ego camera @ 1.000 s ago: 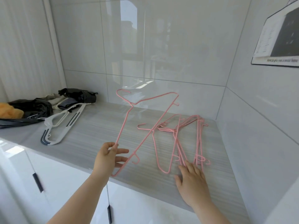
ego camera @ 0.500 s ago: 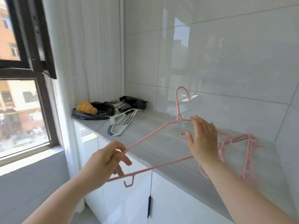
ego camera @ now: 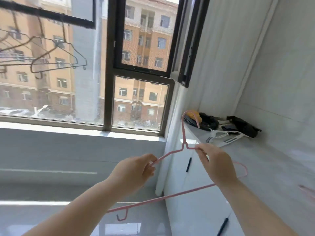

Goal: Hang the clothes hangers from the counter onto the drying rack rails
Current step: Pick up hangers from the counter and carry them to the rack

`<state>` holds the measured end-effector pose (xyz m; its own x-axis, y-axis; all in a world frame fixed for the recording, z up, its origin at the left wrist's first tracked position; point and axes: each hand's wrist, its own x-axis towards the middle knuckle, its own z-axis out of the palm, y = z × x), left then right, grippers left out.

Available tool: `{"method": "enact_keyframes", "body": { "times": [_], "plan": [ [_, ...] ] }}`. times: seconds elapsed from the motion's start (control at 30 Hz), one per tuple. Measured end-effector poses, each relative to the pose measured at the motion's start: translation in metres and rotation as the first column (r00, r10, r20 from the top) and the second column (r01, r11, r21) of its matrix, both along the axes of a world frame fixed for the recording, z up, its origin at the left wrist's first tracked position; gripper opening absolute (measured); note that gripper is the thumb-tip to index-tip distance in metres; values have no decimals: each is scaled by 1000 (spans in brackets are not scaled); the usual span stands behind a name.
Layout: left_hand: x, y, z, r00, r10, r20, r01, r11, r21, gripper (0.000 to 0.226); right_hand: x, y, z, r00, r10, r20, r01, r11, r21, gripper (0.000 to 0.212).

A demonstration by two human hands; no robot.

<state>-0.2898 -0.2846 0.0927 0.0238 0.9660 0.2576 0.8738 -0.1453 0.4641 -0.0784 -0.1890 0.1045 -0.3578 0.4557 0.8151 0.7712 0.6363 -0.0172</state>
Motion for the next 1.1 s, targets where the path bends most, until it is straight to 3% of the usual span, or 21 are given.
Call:
{"method": "enact_keyframes", "body": {
  "times": [0.2,0.33,0.43,0.57,0.67,0.83,1.0,1.1],
  "plan": [
    [-105,-78,18,942,272,197,-288,956,57,16,-148,-47,30,952,296,81,-280,946,-165,14],
    [-175,-147,24,870,397,293,-438,895,88,28,-234,-93,48,906,394,154,-358,908,-216,23],
    [-229,-209,30,799,491,348,-556,824,114,21,-308,-133,59,850,482,213,-423,865,-270,28],
    [-306,-310,44,665,636,392,-730,664,162,19,-425,-204,69,750,603,271,-525,793,-309,31],
    [-361,-379,64,568,757,324,-823,517,235,17,-506,-263,75,695,664,274,-594,746,-302,32],
    [-424,-458,100,451,886,110,-861,399,315,20,-592,-341,98,638,750,173,-690,657,-303,31],
    [-477,-500,108,404,910,89,-868,351,352,23,-651,-380,120,584,779,228,-730,627,-271,31],
    [-511,-512,107,390,904,174,-880,311,359,22,-686,-391,131,577,775,258,-736,630,-246,29]
  ]
}}
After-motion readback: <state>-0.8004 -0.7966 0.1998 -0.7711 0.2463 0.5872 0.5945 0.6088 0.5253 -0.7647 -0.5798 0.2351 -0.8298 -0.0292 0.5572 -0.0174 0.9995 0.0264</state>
